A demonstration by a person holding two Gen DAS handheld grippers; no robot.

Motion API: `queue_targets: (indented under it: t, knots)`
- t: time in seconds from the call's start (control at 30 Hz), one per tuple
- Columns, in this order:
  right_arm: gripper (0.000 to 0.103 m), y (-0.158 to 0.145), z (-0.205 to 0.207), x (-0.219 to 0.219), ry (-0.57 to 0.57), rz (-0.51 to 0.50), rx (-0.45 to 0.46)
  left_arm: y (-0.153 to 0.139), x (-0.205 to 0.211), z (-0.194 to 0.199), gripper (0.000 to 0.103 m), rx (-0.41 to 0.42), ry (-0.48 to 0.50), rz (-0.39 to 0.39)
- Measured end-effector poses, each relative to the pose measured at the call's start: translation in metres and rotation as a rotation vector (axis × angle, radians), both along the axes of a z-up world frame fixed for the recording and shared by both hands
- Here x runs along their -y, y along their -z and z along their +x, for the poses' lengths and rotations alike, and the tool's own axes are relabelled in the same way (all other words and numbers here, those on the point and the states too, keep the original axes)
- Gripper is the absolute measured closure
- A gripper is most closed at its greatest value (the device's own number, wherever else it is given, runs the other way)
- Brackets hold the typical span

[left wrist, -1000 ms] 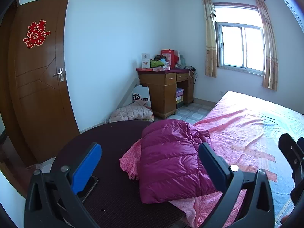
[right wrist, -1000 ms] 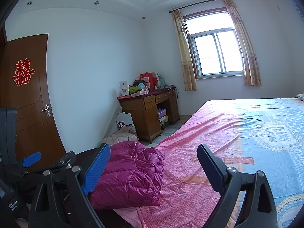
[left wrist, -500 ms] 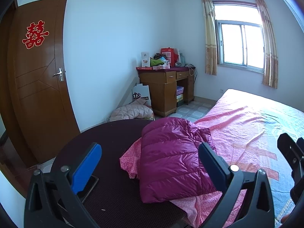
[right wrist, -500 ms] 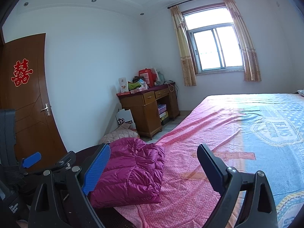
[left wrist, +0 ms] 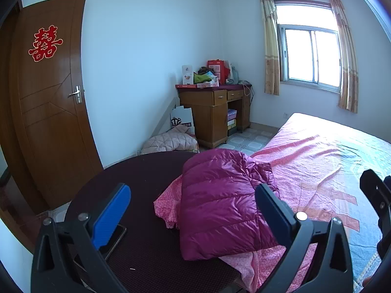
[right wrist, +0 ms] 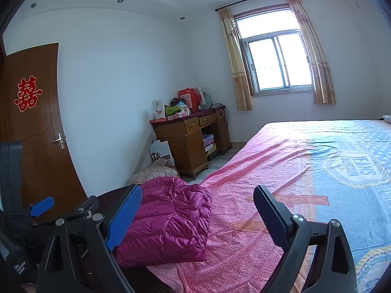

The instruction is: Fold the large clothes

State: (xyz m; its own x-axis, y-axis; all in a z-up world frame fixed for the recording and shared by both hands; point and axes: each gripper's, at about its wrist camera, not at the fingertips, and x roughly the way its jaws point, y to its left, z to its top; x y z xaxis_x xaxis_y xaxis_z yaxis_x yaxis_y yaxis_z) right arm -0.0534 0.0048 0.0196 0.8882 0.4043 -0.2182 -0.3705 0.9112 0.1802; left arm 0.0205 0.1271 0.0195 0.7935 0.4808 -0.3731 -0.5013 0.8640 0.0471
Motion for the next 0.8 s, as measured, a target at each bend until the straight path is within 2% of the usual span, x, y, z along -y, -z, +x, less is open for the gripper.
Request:
queue_targets:
  t: [0.8]
  knots:
    - [0.01,0.0046,0.0024,0.0021,0.013,0.009,-0.019,0.0056,0.0015,0.0034,0.0,-0.013,0.006,0.019]
